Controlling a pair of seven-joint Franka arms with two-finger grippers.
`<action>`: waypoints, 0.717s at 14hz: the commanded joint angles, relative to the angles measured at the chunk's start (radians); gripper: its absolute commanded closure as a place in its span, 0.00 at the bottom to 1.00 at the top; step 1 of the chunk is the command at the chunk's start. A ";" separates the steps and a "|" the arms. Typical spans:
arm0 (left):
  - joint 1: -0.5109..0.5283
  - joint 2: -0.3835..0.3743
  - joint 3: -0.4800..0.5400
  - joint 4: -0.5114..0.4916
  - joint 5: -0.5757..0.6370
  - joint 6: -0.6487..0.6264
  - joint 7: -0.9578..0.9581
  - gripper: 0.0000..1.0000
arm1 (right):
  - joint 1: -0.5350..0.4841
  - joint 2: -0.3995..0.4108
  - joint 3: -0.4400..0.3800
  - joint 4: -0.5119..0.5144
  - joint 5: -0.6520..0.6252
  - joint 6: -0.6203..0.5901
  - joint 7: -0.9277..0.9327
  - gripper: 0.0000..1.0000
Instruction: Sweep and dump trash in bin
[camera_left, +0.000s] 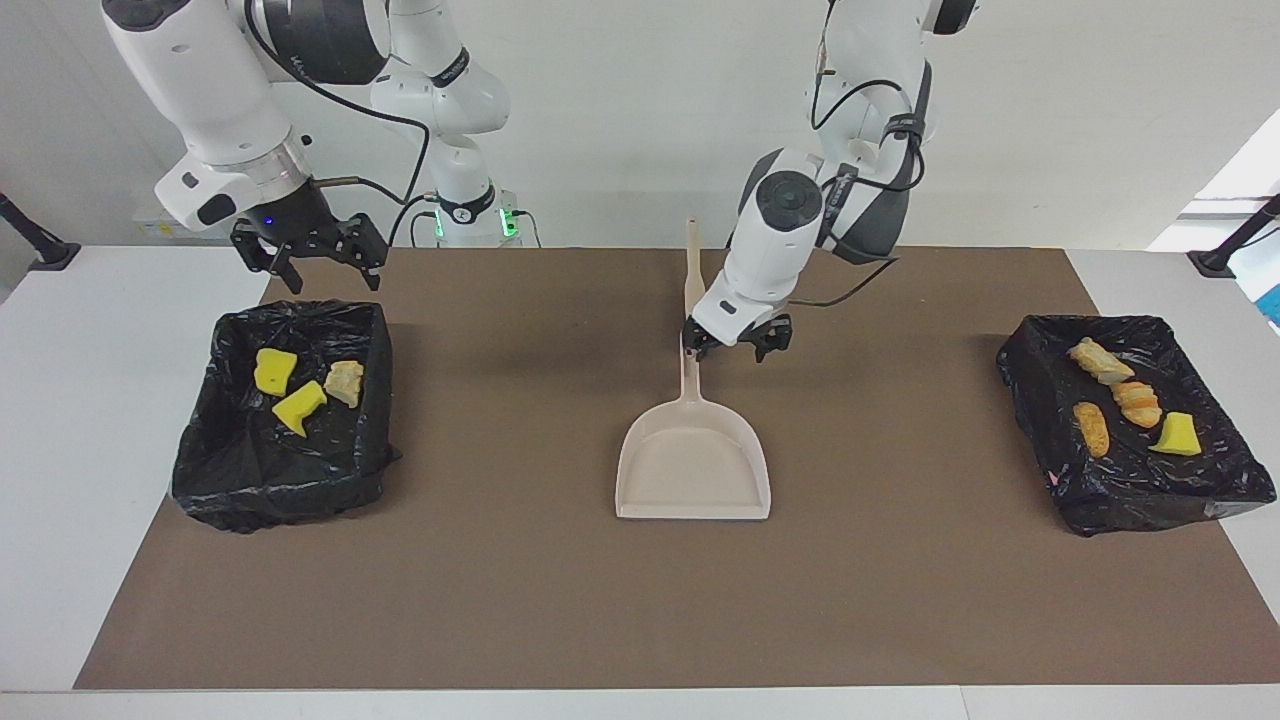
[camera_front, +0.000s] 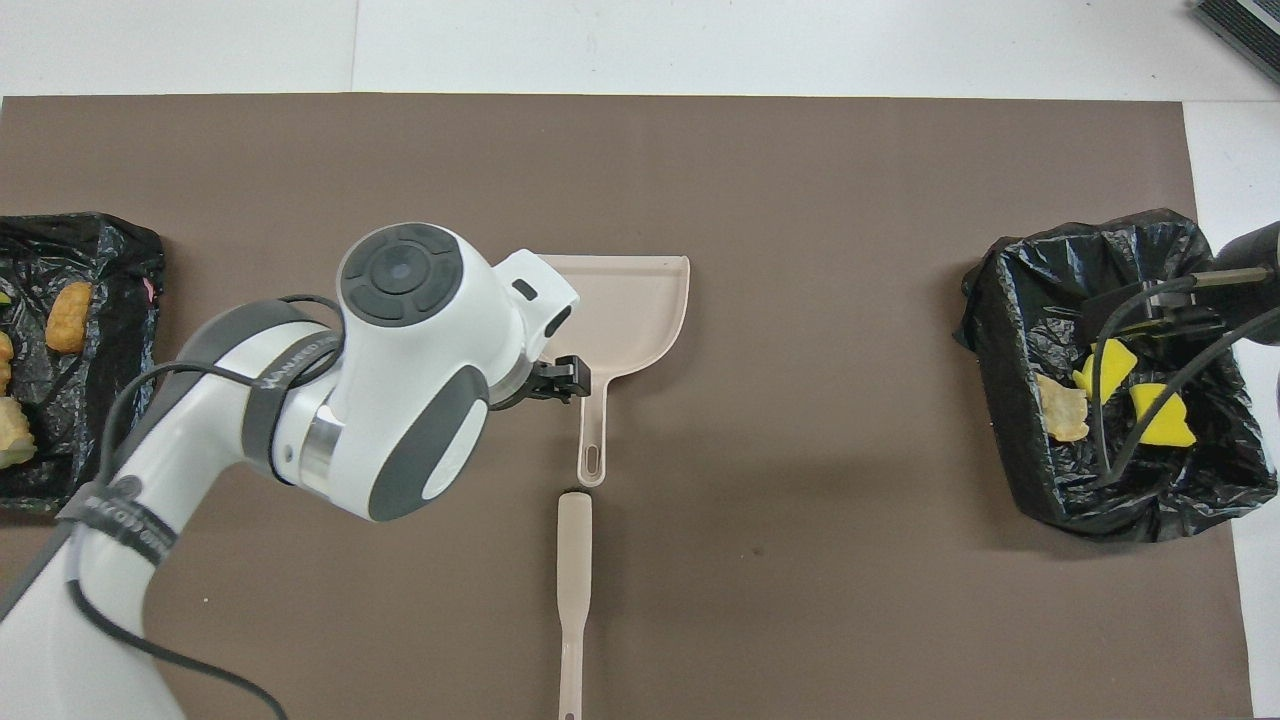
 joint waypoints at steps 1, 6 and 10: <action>0.091 -0.182 -0.005 -0.143 0.023 -0.009 0.079 0.00 | -0.006 -0.013 0.001 -0.016 0.016 0.012 0.010 0.00; 0.279 -0.275 -0.005 -0.169 0.056 -0.124 0.303 0.00 | -0.006 -0.013 0.002 -0.016 0.016 0.010 0.012 0.00; 0.436 -0.315 0.001 -0.069 0.056 -0.172 0.587 0.00 | -0.006 -0.013 0.001 -0.016 0.016 0.012 0.010 0.00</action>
